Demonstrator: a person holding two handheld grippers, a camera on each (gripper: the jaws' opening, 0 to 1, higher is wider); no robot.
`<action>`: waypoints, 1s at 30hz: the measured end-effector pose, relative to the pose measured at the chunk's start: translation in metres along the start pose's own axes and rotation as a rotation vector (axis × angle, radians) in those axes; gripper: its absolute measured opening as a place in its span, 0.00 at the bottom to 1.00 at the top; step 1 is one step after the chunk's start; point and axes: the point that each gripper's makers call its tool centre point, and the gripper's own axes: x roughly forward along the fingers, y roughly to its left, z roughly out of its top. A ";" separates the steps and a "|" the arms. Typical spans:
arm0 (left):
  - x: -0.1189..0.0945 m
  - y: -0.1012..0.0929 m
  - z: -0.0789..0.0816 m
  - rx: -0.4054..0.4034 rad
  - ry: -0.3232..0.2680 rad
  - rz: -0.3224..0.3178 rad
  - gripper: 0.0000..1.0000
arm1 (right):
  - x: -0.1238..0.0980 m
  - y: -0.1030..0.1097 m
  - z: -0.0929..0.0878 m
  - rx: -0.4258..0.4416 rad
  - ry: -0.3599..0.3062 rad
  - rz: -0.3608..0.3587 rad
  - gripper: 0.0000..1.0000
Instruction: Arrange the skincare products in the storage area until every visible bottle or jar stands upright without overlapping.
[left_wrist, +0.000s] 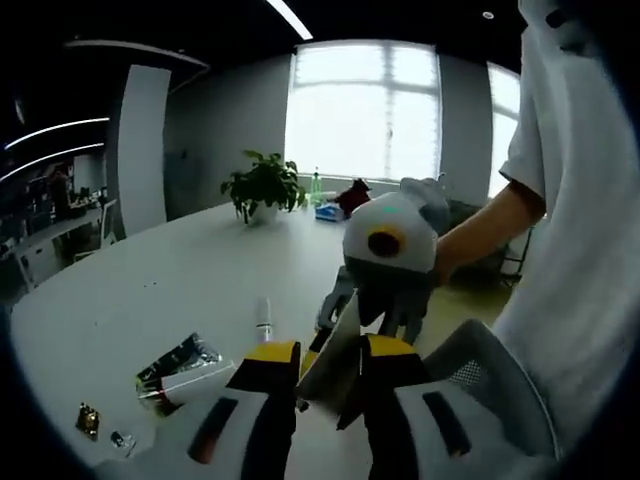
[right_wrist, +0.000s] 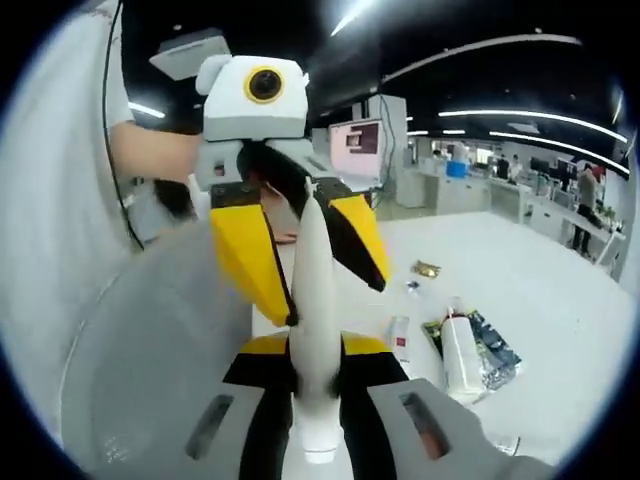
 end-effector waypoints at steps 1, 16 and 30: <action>0.001 0.001 -0.002 0.006 0.011 -0.011 0.22 | 0.000 -0.002 -0.002 0.002 0.003 -0.003 0.16; 0.041 0.036 -0.022 0.096 0.127 -0.044 0.13 | 0.006 -0.046 -0.030 -0.037 0.077 -0.012 0.20; 0.051 0.063 -0.017 0.098 0.116 -0.041 0.14 | 0.009 -0.076 -0.028 -0.046 0.079 0.009 0.20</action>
